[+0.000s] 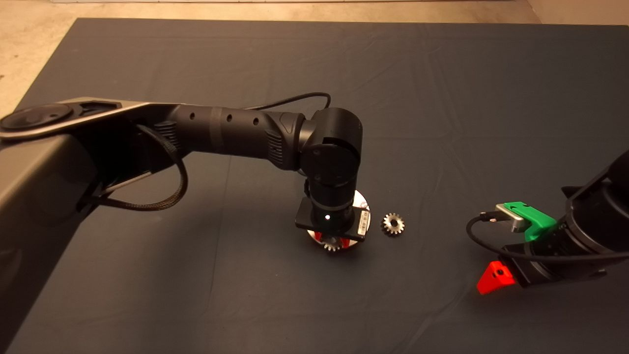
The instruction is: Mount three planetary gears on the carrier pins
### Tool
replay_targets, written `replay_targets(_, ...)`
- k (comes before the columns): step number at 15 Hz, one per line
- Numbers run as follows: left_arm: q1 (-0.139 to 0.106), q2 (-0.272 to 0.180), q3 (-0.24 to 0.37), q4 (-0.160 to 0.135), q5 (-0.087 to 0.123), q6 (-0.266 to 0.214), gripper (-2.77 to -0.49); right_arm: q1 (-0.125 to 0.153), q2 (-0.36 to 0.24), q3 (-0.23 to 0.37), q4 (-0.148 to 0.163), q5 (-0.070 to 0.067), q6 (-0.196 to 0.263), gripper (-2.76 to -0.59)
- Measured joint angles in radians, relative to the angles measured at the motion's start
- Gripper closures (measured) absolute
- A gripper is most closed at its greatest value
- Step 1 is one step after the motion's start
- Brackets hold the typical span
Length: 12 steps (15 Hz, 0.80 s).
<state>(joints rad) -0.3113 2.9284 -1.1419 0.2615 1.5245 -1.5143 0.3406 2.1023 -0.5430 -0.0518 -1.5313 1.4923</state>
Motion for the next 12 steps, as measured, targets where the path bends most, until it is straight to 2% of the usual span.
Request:
replay_targets(7,-0.007,0.0,-0.017,-0.014,-0.009,-0.003,-0.78,0.0,0.0,0.0,0.0,0.0,0.0,-2.76)
replay_targets(12,-0.014,0.0,-0.03,-0.012,-0.016,-0.003,-0.78,0.0,0.0,0.0,0.0,0.0,0.0,-2.76)
